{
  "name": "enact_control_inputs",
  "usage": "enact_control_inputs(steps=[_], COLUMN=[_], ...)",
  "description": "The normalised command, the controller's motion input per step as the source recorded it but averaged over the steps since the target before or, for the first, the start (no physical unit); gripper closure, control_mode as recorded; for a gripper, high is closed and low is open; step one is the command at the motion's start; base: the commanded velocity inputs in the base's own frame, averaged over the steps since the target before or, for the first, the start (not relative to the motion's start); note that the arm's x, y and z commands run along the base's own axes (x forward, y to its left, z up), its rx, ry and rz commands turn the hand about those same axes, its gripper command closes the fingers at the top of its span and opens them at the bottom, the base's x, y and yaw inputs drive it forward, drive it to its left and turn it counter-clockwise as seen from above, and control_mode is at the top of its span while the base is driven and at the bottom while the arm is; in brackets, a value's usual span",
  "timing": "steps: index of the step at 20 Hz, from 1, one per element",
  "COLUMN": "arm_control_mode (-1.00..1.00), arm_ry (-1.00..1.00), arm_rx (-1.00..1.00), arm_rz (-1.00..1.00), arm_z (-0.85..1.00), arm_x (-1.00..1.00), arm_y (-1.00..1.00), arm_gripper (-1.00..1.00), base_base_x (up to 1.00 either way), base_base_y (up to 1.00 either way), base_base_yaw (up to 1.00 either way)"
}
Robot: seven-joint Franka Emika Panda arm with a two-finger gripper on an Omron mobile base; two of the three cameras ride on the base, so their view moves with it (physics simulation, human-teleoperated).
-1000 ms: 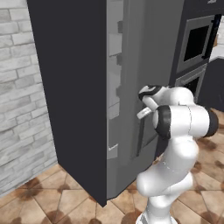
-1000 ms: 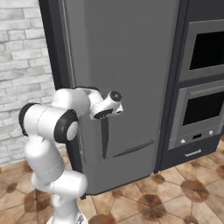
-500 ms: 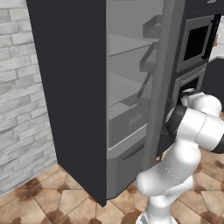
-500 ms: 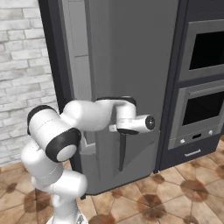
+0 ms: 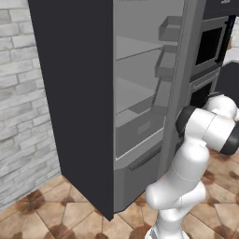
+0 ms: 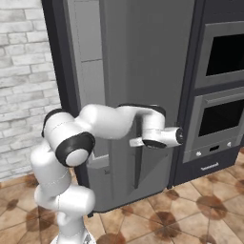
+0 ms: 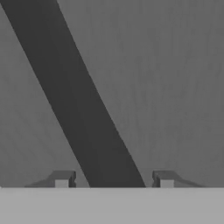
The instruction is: Place one of the steaks on the plate and the other in the bowl. Then place the bowl in the fridge.
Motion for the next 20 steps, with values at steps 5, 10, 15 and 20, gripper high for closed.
enact_control_inputs(steps=[5, 10, 15, 20], arm_control_mode=[-1.0, -1.0, -1.0, -1.0], arm_ry=[-0.24, -0.02, -0.01, -0.12], arm_rx=[0.0, -0.17, -0.42, -0.47], arm_rz=[0.17, 0.01, 0.0, 0.0], arm_z=[0.23, 0.48, 0.55, 0.59], arm_x=[-0.5, -0.96, -0.98, -1.0], arm_y=[-0.39, 0.37, 0.94, 0.91], arm_gripper=[-1.0, -1.0, -1.0, -1.0], base_base_x=[0.0, 0.0, 0.0, 0.0], base_base_y=[0.0, 0.0, 0.0, 0.0], base_base_yaw=[0.0, 0.0, 0.0, 0.0])
